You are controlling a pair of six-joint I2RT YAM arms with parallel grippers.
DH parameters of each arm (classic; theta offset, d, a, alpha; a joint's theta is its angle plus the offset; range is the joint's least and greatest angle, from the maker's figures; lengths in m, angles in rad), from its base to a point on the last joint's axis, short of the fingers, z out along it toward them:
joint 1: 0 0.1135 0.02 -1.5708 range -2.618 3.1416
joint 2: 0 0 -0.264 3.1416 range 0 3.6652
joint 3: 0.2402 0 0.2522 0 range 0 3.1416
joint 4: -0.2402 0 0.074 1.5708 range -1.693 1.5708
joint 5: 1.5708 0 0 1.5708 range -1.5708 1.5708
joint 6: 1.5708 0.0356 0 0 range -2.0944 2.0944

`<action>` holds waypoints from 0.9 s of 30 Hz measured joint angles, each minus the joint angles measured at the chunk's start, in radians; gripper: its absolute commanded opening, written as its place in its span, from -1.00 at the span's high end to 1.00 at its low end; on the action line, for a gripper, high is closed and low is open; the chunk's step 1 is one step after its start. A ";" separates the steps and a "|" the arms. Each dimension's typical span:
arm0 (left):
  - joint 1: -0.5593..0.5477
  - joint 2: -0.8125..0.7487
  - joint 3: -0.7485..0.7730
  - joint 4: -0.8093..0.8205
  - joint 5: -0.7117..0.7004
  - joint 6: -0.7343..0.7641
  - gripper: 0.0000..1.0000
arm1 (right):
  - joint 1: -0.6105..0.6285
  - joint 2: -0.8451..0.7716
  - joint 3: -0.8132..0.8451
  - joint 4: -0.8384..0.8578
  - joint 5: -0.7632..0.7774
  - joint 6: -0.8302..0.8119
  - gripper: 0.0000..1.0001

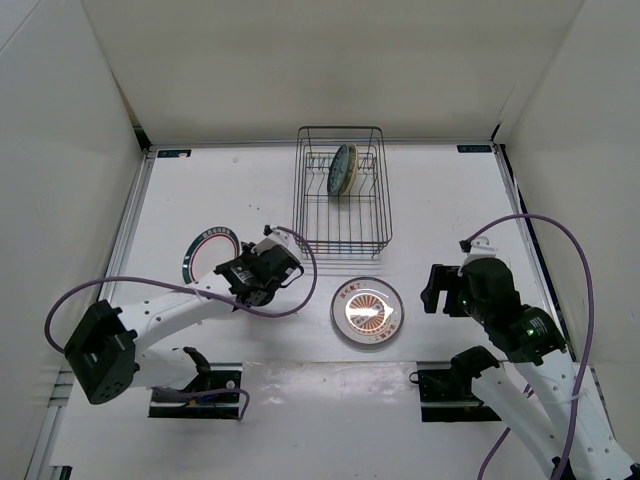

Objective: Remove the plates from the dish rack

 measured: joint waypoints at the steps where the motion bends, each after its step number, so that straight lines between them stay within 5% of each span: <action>1: -0.001 0.004 -0.010 0.010 -0.001 -0.010 1.00 | 0.000 0.000 0.000 0.001 0.000 0.000 -0.79; 27: -0.014 0.232 -0.016 0.133 0.003 -0.067 0.59 | 0.000 0.000 0.000 0.005 0.000 0.000 -0.79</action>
